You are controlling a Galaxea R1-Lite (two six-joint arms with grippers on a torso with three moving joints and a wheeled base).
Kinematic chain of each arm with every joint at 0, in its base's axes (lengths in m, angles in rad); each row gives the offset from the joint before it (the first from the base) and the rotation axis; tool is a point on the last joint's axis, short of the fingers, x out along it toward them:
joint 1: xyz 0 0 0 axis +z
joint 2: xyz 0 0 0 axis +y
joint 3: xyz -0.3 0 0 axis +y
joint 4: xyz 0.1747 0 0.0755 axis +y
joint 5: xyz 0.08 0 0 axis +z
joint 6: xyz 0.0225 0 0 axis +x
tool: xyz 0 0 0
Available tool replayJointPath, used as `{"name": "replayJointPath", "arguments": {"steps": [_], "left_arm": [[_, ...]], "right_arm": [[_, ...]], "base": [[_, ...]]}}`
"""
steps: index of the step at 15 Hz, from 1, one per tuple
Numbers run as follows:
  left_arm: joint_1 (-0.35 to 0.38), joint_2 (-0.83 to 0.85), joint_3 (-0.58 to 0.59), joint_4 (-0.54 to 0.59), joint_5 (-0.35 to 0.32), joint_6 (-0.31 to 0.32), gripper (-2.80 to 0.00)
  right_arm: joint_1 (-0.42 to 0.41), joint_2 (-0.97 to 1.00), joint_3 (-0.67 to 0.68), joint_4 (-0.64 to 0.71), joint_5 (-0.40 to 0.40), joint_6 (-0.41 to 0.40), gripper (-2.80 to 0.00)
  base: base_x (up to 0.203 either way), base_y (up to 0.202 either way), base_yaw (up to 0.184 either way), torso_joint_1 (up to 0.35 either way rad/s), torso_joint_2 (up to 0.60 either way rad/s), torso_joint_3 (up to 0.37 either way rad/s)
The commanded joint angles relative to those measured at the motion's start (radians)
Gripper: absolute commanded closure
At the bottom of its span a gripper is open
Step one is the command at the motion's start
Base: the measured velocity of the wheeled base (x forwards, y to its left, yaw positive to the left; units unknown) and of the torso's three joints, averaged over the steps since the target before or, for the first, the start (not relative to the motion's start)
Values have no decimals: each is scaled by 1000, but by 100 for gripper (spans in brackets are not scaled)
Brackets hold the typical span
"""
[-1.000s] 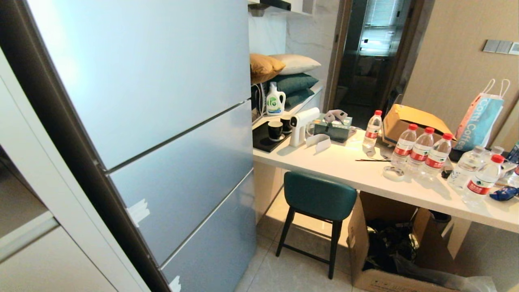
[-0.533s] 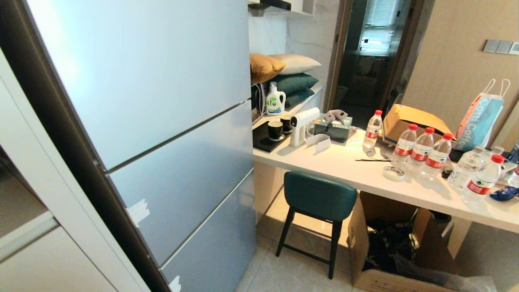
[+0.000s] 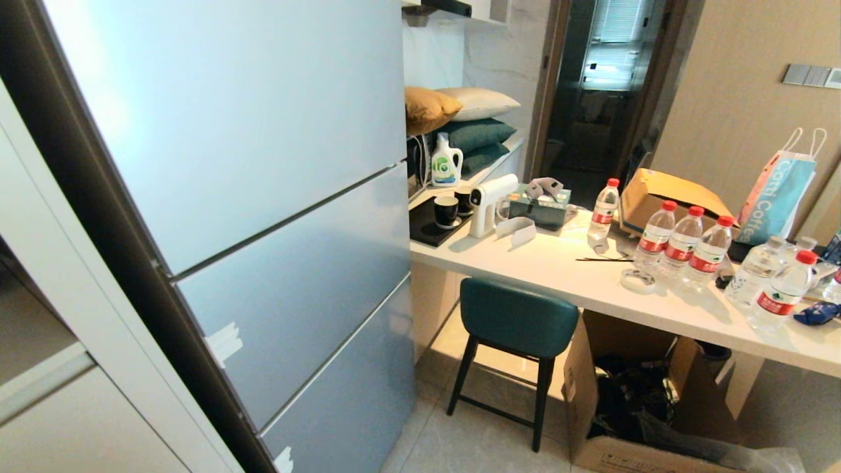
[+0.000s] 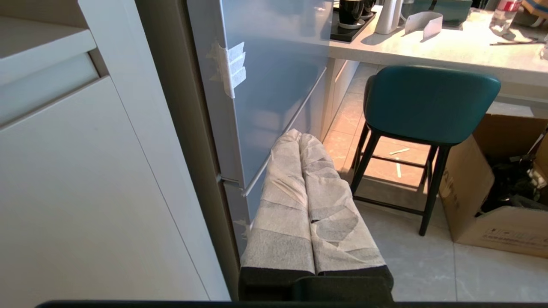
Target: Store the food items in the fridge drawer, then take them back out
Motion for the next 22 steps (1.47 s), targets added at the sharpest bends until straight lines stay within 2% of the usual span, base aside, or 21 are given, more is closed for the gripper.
{"name": "replayJointPath", "arguments": {"steps": [1, 3, 6, 8, 11, 13, 17, 21, 22], "left_arm": [[0, 6, -37, 7, -10, 3, 0], [0, 78, -111, 32, -47, 1, 0], [-9, 278, -171, 42, -168, 2, 0], [-21, 478, -213, 40, -260, 5, 0], [-32, 813, -299, -28, -323, 21, 0], [-43, 1004, -333, -156, -293, 29, 0], [-134, 1327, -359, -468, -79, 18, 0], [-169, 1555, -372, -806, 69, 5, 0], [-169, 1563, -375, -834, 95, 3, 0]], "right_arm": [[0, 2, 0, 0, 0, -1, 0], [0, 2, 0, 2, 1, -8, 0], [0, 1, -1, 2, 3, -11, 0], [0, 2, -1, 2, 3, -12, 0], [0, 2, -1, 3, 3, -12, 0], [0, 2, -1, 3, 2, -10, 0], [0, 2, -1, 3, 0, -5, 0], [0, 2, -1, 3, 0, -3, 0], [0, 2, -1, 3, 0, -3, 0]], "base": [[0, 0, 0, 0, 0, 0], [0, 0, 0, 0, 0, 0], [0, 0, 0, 0, 0, 0], [0, 0, 0, 0, 0, 0], [0, 0, 0, 0, 0, 0], [0, 0, 0, 0, 0, 0], [0, 0, 0, 0, 0, 0], [0, 0, 0, 0, 0, 0], [0, 0, 0, 0, 0, 0]]}}
